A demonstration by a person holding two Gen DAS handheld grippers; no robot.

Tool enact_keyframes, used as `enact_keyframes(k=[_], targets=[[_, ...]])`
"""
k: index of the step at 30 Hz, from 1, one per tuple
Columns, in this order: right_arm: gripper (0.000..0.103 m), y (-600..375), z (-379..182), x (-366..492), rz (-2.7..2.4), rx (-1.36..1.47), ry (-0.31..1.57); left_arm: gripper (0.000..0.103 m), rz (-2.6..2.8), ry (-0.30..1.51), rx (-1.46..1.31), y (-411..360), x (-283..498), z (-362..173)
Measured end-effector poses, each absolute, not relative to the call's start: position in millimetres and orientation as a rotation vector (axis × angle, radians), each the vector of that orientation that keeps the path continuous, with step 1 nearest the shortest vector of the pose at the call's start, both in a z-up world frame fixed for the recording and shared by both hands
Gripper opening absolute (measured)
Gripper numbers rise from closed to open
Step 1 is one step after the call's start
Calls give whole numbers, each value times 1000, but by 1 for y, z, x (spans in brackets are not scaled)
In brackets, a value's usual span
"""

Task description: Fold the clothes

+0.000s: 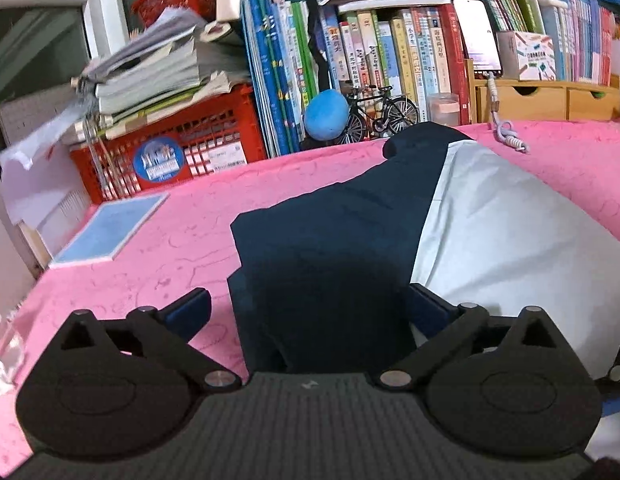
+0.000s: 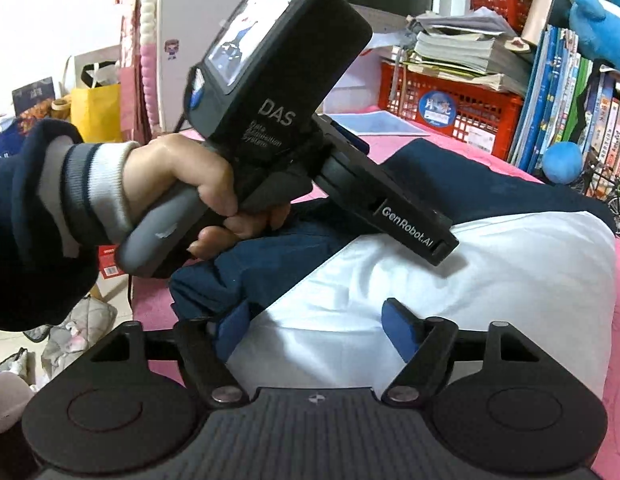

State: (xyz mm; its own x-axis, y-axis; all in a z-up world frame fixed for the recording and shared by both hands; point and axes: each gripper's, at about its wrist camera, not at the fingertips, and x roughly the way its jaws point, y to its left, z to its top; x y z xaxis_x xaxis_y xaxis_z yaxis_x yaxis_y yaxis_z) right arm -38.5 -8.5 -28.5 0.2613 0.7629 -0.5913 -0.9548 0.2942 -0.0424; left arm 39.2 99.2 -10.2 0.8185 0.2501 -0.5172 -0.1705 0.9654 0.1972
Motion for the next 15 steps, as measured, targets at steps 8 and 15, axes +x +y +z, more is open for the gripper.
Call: enact_keyframes(k=[8,15], targets=[[80,-63,-27,-36,1199,-419,519,103,240,581,128,128,31,-5],[88,-118,-20,-47,1186,-412,477,103,257,583,54,143,30,-7]])
